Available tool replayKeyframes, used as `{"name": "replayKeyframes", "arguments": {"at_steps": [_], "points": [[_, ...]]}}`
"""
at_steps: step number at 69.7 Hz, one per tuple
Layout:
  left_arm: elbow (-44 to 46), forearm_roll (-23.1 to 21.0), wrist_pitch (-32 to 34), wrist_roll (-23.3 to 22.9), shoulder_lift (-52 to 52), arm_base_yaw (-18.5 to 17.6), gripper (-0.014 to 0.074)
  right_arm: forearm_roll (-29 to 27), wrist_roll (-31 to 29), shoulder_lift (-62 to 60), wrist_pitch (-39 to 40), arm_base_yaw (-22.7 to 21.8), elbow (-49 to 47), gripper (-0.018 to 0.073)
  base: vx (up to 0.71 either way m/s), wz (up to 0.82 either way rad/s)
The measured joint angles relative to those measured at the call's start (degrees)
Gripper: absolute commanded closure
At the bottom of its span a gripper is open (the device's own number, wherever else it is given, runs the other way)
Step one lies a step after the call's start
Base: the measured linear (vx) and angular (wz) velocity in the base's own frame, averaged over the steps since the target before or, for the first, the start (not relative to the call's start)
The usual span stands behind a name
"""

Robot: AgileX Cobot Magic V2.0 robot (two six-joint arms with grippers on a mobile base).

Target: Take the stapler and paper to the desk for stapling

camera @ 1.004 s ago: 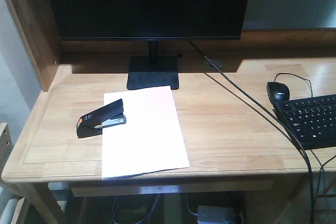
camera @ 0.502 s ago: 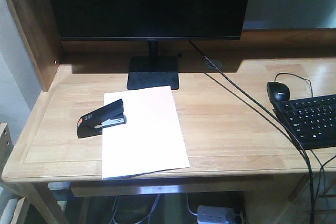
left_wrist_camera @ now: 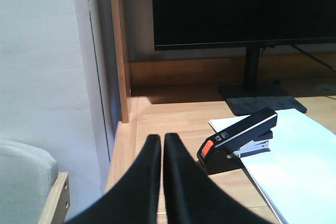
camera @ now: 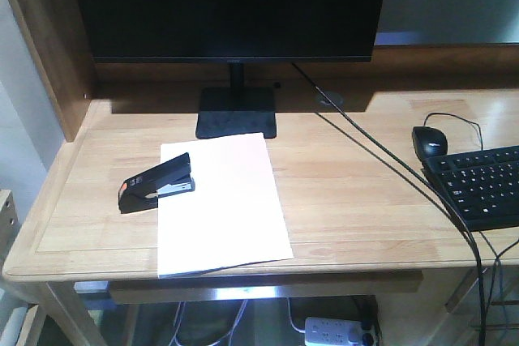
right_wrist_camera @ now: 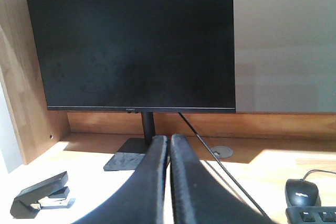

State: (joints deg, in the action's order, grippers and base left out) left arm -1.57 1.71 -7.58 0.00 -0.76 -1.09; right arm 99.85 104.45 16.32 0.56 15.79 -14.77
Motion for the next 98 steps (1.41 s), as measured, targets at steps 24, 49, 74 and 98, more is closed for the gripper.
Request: {"name": "replayKeyframes", "arguments": {"at_steps": [24,49,74,98], "points": [[0.0,-3.5,0.0,3.2,0.0,0.0,0.0603,0.0,0.0,0.0,0.0,0.0,0.0,0.0568,0.00,0.00],[0.0,-3.5,0.0,3.2,0.0,0.0,0.0603,0.0,0.2,0.0,0.1,0.0,0.1,0.0568,0.00,0.00],[0.0,-3.5,0.0,3.2,0.0,0.0,0.0603,-22.2,-26.4,0.0,-2.0,0.0,0.1,0.0568,0.00,0.00],[0.0,-3.5,0.0,3.2,0.0,0.0,0.0603,-82.8,-87.3,0.0,-15.9,0.0,-1.3,0.0568,0.00,0.00]]}}
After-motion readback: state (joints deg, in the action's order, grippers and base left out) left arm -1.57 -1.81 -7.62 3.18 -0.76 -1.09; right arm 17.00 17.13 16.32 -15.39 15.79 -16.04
